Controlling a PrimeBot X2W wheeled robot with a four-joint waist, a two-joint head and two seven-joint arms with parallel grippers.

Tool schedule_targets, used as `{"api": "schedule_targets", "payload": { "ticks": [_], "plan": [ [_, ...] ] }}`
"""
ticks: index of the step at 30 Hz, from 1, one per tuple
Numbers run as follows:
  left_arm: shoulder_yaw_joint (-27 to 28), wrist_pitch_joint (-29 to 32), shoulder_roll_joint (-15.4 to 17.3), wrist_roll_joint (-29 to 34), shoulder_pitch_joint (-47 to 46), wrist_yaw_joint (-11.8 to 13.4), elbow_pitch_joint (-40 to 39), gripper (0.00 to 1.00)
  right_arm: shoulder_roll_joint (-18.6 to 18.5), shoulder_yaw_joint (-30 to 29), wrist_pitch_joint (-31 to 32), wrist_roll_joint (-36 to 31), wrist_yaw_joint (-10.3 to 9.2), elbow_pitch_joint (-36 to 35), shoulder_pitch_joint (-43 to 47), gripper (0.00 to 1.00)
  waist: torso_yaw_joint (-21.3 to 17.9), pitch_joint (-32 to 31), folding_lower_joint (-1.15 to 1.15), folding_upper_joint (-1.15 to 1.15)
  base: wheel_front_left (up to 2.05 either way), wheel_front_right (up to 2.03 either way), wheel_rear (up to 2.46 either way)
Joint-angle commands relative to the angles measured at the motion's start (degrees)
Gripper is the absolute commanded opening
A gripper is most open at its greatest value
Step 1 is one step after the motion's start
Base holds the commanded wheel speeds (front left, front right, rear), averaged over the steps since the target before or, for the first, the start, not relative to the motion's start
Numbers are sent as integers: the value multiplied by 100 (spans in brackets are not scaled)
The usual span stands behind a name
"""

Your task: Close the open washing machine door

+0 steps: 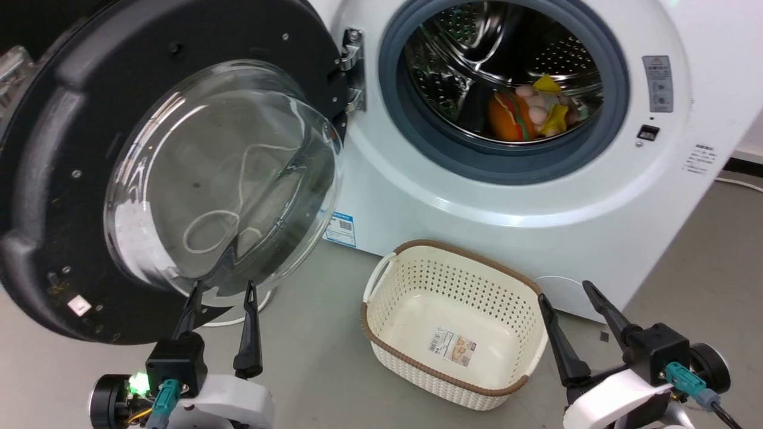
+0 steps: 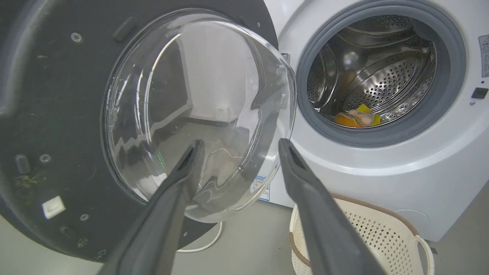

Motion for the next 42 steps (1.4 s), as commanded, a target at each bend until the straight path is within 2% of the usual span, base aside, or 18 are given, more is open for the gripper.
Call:
{"api": "schedule_targets", "payload": {
  "ticks": [1,16,17,18,19,25,28,35,38,41,42],
  "plan": [
    [-3,-63,3,-43,73,33,-32,100,8,23,-63,-2,2,27,-95,100,29,2,0,0,0,0,0],
    [66,-267,-2,-116,92,30,-60,100,11,188,-266,58,3,125,-83,100,420,-13,0,0,0,0,0],
    [67,-279,-3,-124,93,22,-61,96,11,192,-278,60,3,130,-80,100,443,-14,0,0,0,0,0],
    [58,-291,-3,-123,94,1,-58,32,11,192,-290,63,3,136,-78,100,466,-13,0,0,0,0,0],
    [49,-303,-3,-119,94,-22,-56,0,11,188,-302,66,3,142,-76,100,490,-12,0,0,0,0,0],
    [219,-374,-3,-243,20,-129,-234,0,12,119,-374,78,3,144,-40,100,639,-2,0,0,0,0,0],
    [477,-410,-4,-651,-88,-237,-387,0,13,66,-410,86,3,120,25,100,721,12,0,0,0,0,0],
    [1156,-494,84,-1167,-745,-614,-615,0,14,-109,-493,39,3,43,184,100,881,156,0,0,0,0,0],
    [1532,-530,138,-1952,-1204,-686,-423,0,14,-102,-529,-21,3,6,128,100,822,303,0,0,0,0,0],
    [1890,-366,432,-2768,-1739,-720,-114,0,15,-99,-565,-63,4,-13,53,100,776,429,0,0,0,0,0],
    [1996,-255,626,-2887,-1896,-727,5,0,15,-99,-577,-76,4,-18,31,100,765,473,0,0,0,0,0]
  ]
}}
